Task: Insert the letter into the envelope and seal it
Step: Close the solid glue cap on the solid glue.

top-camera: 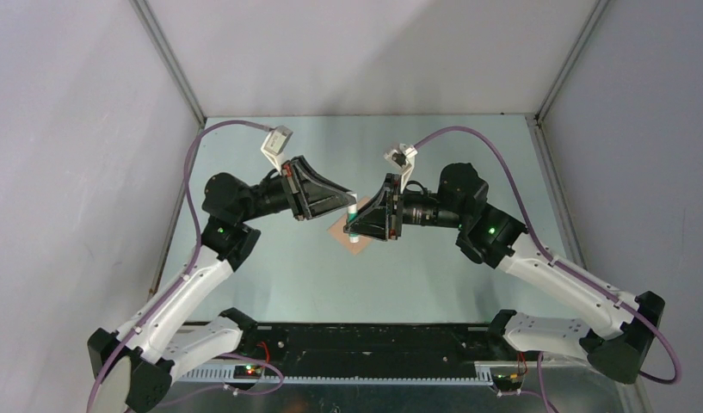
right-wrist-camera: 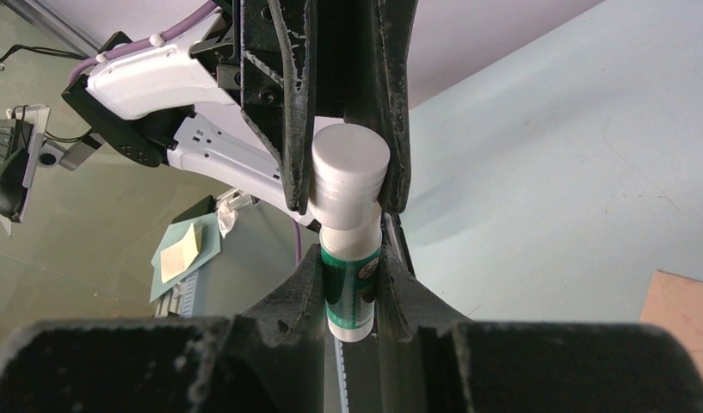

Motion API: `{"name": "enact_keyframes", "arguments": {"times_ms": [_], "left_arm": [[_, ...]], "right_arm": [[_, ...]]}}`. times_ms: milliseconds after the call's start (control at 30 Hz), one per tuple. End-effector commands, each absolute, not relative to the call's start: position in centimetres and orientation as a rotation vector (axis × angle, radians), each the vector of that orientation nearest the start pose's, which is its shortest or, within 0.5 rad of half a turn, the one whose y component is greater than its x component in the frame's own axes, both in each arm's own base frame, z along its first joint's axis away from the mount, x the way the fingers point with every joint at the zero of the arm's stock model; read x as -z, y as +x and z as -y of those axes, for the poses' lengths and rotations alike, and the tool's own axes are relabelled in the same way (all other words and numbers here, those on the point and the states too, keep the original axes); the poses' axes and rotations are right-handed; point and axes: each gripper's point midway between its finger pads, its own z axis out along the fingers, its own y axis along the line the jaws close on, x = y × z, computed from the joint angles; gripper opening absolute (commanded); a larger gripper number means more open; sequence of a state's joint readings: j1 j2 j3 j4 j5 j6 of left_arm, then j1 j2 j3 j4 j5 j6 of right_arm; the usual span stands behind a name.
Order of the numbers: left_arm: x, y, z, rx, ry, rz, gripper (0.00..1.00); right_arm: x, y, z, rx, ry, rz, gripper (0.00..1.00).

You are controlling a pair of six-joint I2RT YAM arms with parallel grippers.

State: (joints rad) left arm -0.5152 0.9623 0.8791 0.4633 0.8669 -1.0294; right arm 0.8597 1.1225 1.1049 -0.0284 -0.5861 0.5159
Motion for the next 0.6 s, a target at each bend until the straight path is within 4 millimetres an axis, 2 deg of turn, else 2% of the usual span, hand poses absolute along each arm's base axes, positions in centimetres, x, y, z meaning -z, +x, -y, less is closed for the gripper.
{"name": "enact_keyframes", "arguments": {"times_ms": [0,567], "left_arm": [[-40.3,15.5,27.3,1.78,0.571,-1.485,0.0],[-38.9,15.7,28.2,1.746,0.601,-1.541,0.0]], "right_arm": [[-39.8,14.8,-33.9,-1.492,-0.766,-1.522,0.0],[-40.5,14.8,-34.2,-1.533,-0.744,-1.507,0.0]]}}
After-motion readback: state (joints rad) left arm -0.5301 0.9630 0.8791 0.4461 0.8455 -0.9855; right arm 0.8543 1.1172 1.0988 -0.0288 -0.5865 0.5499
